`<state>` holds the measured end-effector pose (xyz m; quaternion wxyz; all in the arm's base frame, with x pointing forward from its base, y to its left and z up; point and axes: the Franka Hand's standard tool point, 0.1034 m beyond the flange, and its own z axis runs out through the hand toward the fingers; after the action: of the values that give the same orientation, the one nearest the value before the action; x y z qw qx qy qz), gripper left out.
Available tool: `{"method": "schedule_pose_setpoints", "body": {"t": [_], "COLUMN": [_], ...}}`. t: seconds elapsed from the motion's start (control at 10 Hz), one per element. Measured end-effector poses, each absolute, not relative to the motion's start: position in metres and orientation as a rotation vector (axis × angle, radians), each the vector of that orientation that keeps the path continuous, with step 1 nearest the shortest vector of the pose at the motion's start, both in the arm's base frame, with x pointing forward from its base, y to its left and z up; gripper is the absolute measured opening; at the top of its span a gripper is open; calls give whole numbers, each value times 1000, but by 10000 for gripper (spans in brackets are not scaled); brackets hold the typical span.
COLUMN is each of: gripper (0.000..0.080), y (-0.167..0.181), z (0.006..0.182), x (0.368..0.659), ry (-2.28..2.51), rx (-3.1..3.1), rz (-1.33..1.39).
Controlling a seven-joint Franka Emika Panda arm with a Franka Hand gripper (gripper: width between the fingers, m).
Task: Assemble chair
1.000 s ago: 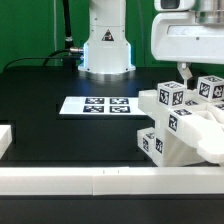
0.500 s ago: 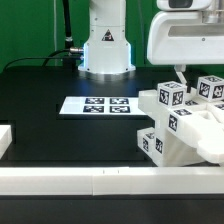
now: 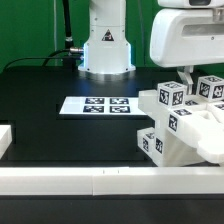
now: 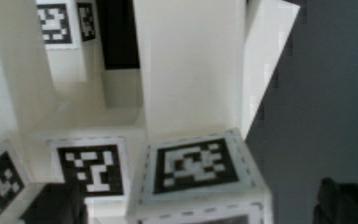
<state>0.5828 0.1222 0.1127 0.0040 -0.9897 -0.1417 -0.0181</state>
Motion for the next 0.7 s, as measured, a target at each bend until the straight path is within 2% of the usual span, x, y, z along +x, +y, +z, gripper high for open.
{"method": "schedule_pose_setpoints", "body": {"t": [0.1,0.3,0.5,0.7], "gripper": [626,274,277,277], "y": [122,122,122,122], "z": [113,113,113,112], "x": [583,583,583,583], "ry": [-444,-442,-359,-63], "rx": [-3102,-3102,-3110,-3124], "rz": [-57,-56,-56,-56]}}
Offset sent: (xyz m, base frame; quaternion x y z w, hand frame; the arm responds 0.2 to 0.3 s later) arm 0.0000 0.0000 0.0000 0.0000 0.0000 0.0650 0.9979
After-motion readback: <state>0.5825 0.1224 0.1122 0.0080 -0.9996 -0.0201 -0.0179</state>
